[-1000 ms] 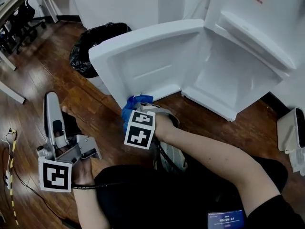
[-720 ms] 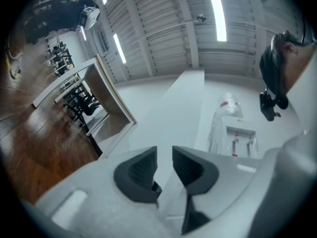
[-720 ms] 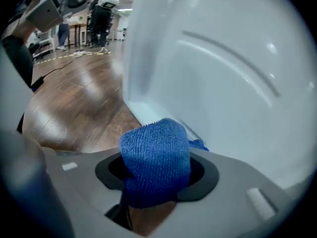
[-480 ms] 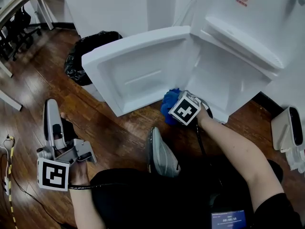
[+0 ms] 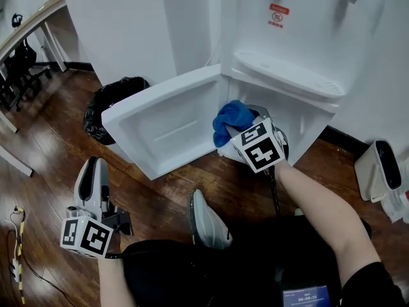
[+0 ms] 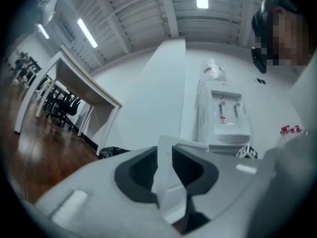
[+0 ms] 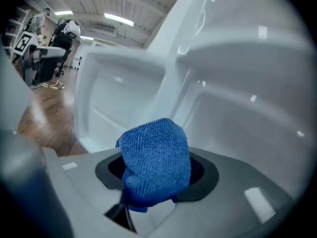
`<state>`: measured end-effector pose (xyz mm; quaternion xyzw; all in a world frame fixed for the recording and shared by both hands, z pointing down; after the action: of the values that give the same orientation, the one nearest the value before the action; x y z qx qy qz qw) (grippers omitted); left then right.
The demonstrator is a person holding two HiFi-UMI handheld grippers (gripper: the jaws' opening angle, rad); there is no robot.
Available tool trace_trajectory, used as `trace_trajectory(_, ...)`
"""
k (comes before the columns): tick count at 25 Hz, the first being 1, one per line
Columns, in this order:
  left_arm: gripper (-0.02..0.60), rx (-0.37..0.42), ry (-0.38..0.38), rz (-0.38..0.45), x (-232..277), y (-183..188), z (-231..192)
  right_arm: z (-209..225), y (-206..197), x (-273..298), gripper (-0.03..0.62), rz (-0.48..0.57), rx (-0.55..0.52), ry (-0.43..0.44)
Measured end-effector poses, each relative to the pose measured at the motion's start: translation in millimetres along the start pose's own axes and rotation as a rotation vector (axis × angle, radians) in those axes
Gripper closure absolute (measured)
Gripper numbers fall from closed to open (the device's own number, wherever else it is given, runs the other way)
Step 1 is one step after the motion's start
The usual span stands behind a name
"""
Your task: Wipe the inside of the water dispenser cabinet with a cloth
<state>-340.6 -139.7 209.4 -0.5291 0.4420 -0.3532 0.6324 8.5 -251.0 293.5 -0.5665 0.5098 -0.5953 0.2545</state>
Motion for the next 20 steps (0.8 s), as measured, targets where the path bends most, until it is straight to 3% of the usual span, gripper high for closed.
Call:
trace_trajectory(3, 0.489, 0.128, -0.08, -0.049, 7, 1, 28, 9, 52, -35, 0.365, 0.223, 0.014, -0.068)
trace_trajectory(6, 0.489, 0.196, -0.164, -0.078, 10, 1, 53, 13, 64, -44, 0.367, 0.287, 0.047, -0.077)
trace_trajectory(9, 0.491, 0.232, -0.221, -0.085, 11, 1, 68, 13, 42, -30, 0.367, 0.239, 0.003, -0.086)
trace_trajectory(20, 0.492, 0.267, -0.259, -0.134, 20, -12, 75, -9, -78, 37, 0.367, -0.054, -0.049, -0.005)
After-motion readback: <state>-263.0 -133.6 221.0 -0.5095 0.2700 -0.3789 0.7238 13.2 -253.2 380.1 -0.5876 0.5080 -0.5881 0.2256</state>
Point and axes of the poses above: the fingertips, and each gripper's own axes: x forward along the fingers, z to its right, y out of its top, the point moved 5 cm from there along -x, backward along the fingers, and after that the axes turned 13 degrees about x, right-handed, at the moved point
